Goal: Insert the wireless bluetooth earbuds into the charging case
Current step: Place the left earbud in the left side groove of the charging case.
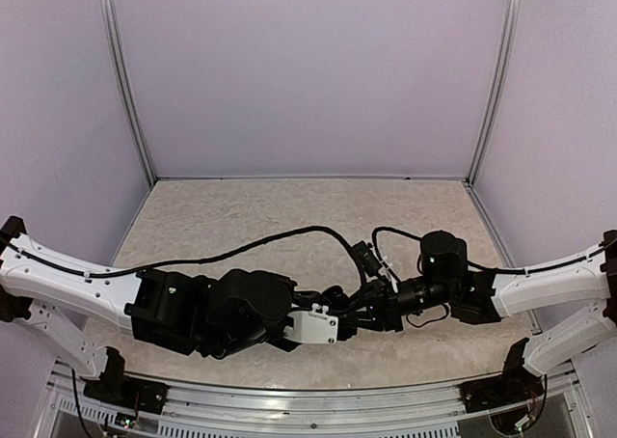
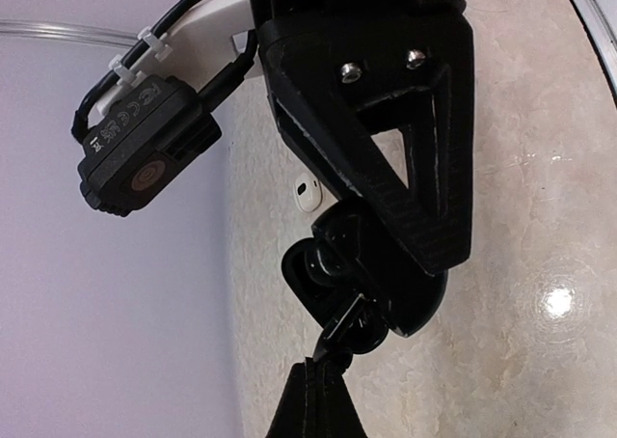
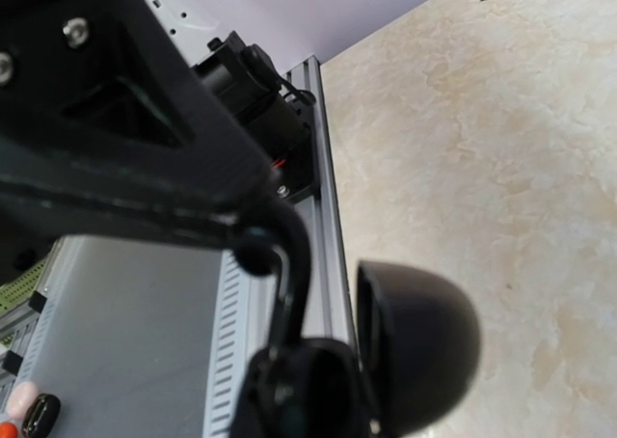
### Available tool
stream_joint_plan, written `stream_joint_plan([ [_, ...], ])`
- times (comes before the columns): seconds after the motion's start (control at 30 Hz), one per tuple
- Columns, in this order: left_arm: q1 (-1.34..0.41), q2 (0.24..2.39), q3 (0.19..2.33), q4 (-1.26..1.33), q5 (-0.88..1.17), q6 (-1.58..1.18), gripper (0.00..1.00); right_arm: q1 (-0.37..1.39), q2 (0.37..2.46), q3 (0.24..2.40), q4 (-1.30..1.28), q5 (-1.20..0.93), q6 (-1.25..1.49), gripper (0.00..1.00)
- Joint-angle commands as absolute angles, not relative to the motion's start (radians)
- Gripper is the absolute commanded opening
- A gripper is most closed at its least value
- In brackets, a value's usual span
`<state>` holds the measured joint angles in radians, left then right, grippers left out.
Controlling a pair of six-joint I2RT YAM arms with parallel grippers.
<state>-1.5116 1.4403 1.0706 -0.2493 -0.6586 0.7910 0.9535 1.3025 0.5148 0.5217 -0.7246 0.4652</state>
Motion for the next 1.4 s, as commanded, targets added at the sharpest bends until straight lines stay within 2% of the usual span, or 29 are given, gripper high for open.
stream_joint_plan([
  [0.0, -1.525, 1.438, 1.086, -0.246, -0.613, 0.795, 0.00, 0.963, 1.292, 0.533, 0.565, -0.722, 0.469, 0.00],
  [1.37, -1.548, 1.436, 1.086, -0.249, -0.654, 0.807, 0.00, 0.983, 1.294, 0.543, 0.543, -0.712, 0.455, 0.00],
])
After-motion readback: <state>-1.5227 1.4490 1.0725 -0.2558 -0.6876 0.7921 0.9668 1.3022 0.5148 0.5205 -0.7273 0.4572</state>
